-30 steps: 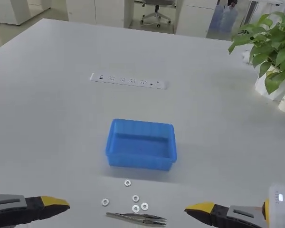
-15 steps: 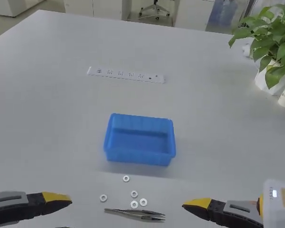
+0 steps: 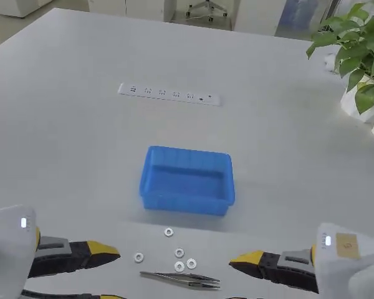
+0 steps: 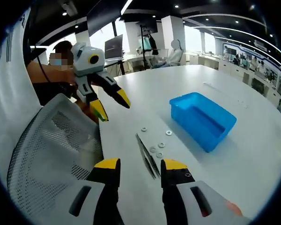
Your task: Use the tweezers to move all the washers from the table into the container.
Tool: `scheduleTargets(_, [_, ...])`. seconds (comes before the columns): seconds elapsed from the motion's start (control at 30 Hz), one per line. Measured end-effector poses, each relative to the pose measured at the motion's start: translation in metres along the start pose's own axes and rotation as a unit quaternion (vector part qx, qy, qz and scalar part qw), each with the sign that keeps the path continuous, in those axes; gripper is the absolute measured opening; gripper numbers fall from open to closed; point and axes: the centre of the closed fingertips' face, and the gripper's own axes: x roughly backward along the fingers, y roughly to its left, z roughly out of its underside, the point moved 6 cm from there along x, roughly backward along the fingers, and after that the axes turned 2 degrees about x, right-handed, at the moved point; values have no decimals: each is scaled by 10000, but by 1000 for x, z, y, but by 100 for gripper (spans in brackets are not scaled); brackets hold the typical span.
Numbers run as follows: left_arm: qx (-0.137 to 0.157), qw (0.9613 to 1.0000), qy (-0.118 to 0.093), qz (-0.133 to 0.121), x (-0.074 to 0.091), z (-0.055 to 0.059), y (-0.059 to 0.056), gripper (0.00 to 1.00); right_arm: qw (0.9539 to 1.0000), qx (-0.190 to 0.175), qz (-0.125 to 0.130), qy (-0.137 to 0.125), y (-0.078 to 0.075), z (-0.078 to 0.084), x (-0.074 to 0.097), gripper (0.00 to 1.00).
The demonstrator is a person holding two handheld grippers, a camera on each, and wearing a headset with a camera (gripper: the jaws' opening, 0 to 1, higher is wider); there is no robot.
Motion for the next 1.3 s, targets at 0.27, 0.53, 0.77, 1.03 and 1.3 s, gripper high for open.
scheduleTargets(0.27, [-658, 9965, 469, 204, -27, 7, 6, 40, 9896, 1022, -370, 947, -11, 5, -35, 32])
scheduleTargets(0.53, [-1003, 9881, 989, 617, -54, 13, 7, 33, 9787, 1358, -655, 1392, -14, 6, -55, 23])
scheduleTargets(0.77, [-1112, 9836, 1284, 612, -67, 16, 18, 31, 9716, 1456, -818, 1674, -16, 11, -62, 21])
scheduleTargets(1.03, [-1359, 9735, 1623, 861, -76, 14, 18, 22, 9683, 1583, -813, 1755, -19, 10, -62, 17])
scheduleTargets(1.3, [-1684, 9612, 1886, 1104, -79, 12, 15, 12, 9665, 1630, -828, 1802, -20, 11, -62, 14])
